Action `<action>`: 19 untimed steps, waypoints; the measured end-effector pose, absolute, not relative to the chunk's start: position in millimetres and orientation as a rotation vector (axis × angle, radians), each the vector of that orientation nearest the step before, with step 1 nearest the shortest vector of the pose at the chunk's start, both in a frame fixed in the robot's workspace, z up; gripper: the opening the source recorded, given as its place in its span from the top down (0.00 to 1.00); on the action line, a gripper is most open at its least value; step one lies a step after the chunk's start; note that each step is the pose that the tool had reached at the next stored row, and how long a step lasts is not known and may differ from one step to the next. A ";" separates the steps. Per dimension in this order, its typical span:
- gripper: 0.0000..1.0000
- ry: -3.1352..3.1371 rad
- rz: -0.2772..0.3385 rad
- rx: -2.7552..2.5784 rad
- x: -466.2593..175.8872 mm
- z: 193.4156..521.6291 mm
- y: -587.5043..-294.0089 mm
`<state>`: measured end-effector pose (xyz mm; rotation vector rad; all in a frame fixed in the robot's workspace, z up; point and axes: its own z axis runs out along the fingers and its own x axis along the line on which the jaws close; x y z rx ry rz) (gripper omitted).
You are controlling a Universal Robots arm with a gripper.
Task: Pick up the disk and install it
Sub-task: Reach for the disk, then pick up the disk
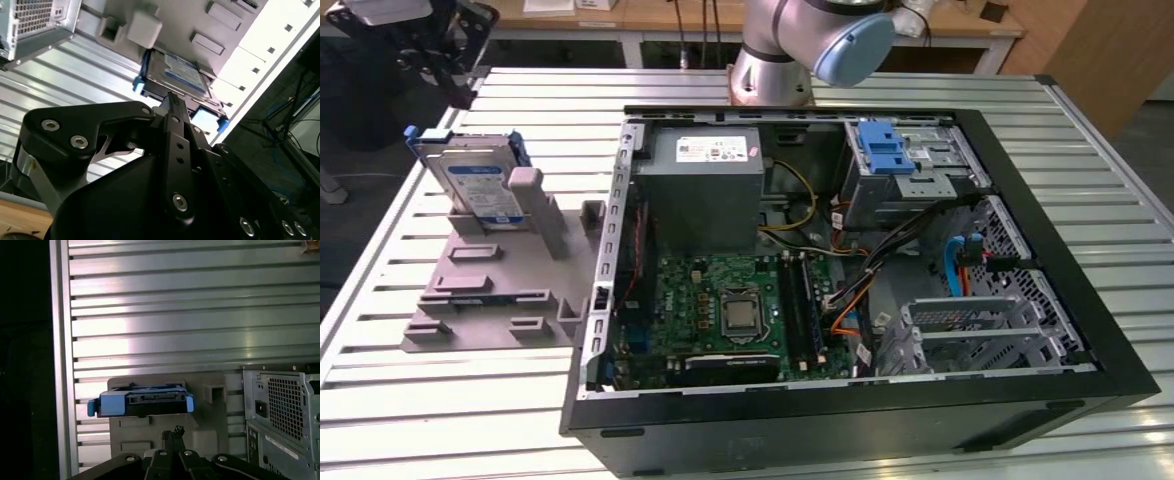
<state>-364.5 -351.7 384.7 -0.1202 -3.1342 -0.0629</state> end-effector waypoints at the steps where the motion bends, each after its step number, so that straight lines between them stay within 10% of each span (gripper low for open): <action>1: 0.89 -3.134 -0.063 -0.120 -369.0 384.2 -351.3; 19: 0.89 -3.134 -0.063 -0.120 -399.1 381.9 -348.4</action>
